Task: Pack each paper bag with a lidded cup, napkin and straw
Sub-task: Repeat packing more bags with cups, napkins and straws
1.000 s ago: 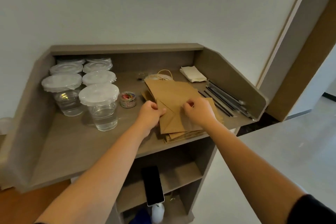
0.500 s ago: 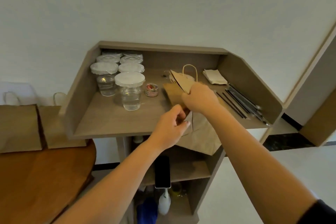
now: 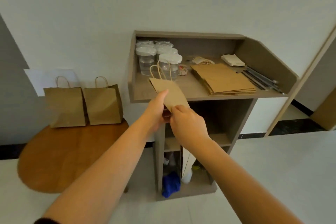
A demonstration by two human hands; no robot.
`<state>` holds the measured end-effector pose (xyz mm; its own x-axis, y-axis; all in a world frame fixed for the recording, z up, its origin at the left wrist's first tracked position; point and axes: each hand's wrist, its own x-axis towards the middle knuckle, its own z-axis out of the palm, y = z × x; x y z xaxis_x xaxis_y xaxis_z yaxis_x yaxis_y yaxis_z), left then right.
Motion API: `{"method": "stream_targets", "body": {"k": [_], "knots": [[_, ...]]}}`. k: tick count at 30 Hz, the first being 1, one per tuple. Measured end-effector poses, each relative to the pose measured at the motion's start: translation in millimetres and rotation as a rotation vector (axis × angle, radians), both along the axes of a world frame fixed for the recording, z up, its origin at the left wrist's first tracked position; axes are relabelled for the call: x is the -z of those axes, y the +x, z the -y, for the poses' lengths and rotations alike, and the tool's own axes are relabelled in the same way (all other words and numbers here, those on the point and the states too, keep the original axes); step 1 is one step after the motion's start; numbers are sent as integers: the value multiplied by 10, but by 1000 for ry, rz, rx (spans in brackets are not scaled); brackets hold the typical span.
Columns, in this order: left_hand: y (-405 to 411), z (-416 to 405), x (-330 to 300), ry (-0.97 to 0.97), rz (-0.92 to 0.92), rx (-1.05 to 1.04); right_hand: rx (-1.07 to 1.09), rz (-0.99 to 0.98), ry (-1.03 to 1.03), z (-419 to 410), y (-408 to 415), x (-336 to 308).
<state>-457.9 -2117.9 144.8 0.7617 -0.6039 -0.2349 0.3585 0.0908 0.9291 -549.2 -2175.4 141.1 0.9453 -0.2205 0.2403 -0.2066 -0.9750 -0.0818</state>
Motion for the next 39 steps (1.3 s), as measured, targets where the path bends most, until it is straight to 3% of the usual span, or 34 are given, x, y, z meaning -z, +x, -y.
{"method": "stream_targets", "body": {"k": [2,7,9,12,17,22,32,34,36,38,39], "knots": [[-64,-299,133,68,62,-63,-29,24,222,-252,-63,147],[-315,-1025,538,172,395,30,233,146,1444,-595,-8,169],[-431,-1206,613,249,511,84,326,138,1714,-653,73,141],[-523,-1386,647,377,721,110,407,78,1928,-720,163,138],[-486,-1539,708,460,884,154,378,-40,1899,-763,267,189],[-393,-1582,815,410,1023,158,255,30,1907,-747,340,230],[-335,-1571,810,431,1089,202,115,-35,1695,-719,394,172],[-371,-1551,791,235,867,164,82,-47,1630,-706,394,178],[-366,-1541,743,18,494,74,16,-78,1532,-718,397,200],[-291,-1561,709,-20,206,31,-49,-110,1419,-746,396,249],[-267,-1579,671,-7,148,25,-82,-124,1373,-766,391,275]]}}
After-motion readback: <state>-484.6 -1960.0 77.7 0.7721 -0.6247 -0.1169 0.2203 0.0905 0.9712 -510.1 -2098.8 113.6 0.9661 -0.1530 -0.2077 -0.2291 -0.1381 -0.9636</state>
